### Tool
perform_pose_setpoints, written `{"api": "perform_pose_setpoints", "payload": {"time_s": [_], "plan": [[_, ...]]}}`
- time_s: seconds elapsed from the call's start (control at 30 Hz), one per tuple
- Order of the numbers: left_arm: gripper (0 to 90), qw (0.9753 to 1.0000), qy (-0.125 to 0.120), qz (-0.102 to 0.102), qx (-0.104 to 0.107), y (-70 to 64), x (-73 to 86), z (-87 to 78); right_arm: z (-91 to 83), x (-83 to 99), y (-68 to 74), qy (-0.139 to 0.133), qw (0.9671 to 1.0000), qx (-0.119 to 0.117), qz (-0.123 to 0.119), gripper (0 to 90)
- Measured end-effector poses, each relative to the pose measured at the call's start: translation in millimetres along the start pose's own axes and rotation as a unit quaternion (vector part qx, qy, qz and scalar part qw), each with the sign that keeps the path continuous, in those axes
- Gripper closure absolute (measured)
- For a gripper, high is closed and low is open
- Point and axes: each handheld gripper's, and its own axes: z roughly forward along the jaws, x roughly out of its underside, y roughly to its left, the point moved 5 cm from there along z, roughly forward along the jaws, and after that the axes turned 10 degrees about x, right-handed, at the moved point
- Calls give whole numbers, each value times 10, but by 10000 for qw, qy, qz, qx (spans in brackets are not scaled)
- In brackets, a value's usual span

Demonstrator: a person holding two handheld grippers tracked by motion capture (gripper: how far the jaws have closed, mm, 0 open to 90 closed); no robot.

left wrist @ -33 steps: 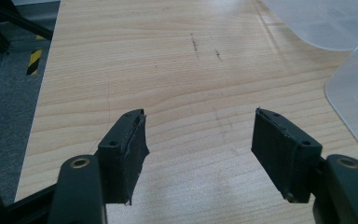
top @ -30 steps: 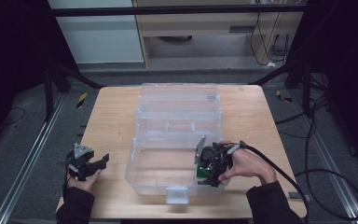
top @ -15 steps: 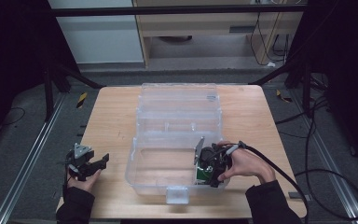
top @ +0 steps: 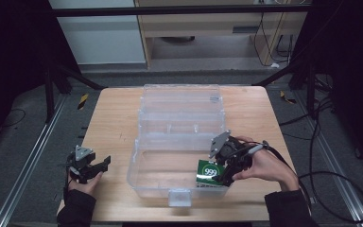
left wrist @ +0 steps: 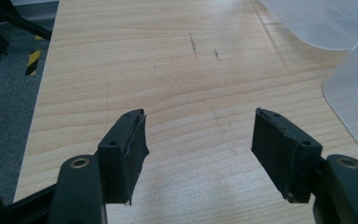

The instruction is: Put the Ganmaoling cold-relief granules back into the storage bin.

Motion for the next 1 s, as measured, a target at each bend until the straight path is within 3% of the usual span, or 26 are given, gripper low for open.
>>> {"api": "perform_pose_setpoints", "payload": {"time_s": [0.1,0.2,0.33,0.57,0.83,1.0], "plan": [[371,10000,-25,16,73,-16,-2,-8,-143,70,-65,-295,9988,235,298,99],[396,9999,-47,45,138,-42,-9,-13,-249,205,-143,-544,9949,565,630,96],[432,9998,-34,88,193,-73,-12,-8,-315,468,-230,-803,9838,997,1258,90],[431,9998,10,90,163,-75,-5,-1,-180,901,-305,-1005,9614,1364,2166,66],[418,9999,10,86,140,-64,-1,0,51,1195,-447,-1122,9350,1713,2896,47],[410,9999,11,85,129,-59,1,7,161,1348,-553,-1204,9103,2040,3394,29]]}}
